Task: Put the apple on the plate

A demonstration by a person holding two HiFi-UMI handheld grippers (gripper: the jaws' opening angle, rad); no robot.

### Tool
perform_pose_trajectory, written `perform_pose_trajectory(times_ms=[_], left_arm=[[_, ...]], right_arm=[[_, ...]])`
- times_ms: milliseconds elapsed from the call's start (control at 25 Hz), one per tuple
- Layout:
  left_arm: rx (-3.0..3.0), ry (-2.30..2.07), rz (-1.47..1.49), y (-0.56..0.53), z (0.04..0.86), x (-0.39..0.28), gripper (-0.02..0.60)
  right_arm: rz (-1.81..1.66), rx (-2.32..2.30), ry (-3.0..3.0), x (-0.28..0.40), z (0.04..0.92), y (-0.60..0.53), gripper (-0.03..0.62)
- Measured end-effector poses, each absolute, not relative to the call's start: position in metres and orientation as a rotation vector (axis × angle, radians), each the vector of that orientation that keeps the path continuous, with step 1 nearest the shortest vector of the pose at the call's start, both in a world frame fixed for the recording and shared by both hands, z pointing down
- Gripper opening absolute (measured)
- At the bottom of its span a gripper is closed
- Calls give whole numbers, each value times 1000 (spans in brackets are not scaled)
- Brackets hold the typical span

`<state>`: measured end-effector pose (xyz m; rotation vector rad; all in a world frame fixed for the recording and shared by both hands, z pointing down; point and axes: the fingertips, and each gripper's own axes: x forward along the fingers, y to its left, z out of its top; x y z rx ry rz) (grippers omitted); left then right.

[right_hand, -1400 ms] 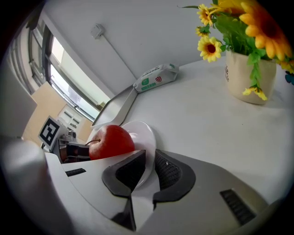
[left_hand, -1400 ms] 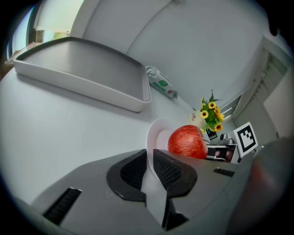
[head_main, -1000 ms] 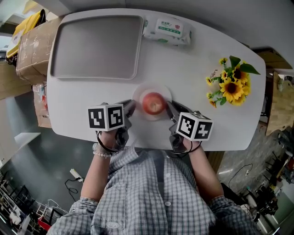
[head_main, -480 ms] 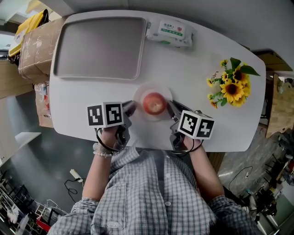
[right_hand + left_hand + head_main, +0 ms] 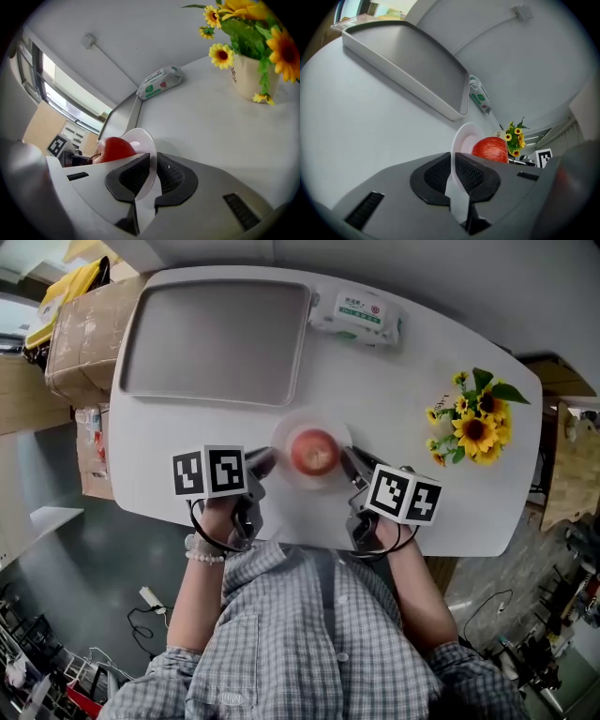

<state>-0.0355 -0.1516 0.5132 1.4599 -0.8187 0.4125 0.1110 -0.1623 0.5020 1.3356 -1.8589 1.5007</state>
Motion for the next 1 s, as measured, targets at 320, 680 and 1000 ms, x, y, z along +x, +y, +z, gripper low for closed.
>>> perform_pose_trajectory(times_ms=[320, 680, 1000], left_arm=[[1441, -854, 378, -158, 501, -53, 35], [1426, -892, 316, -177, 492, -82, 35], [1436, -913, 270, -197, 484, -103, 35]], right_arm=[[1470, 1309, -1897, 93, 486, -176, 55], [1439, 1251, -1951, 63, 477, -204, 54], [1409, 1215, -1987, 40, 471, -228, 54]])
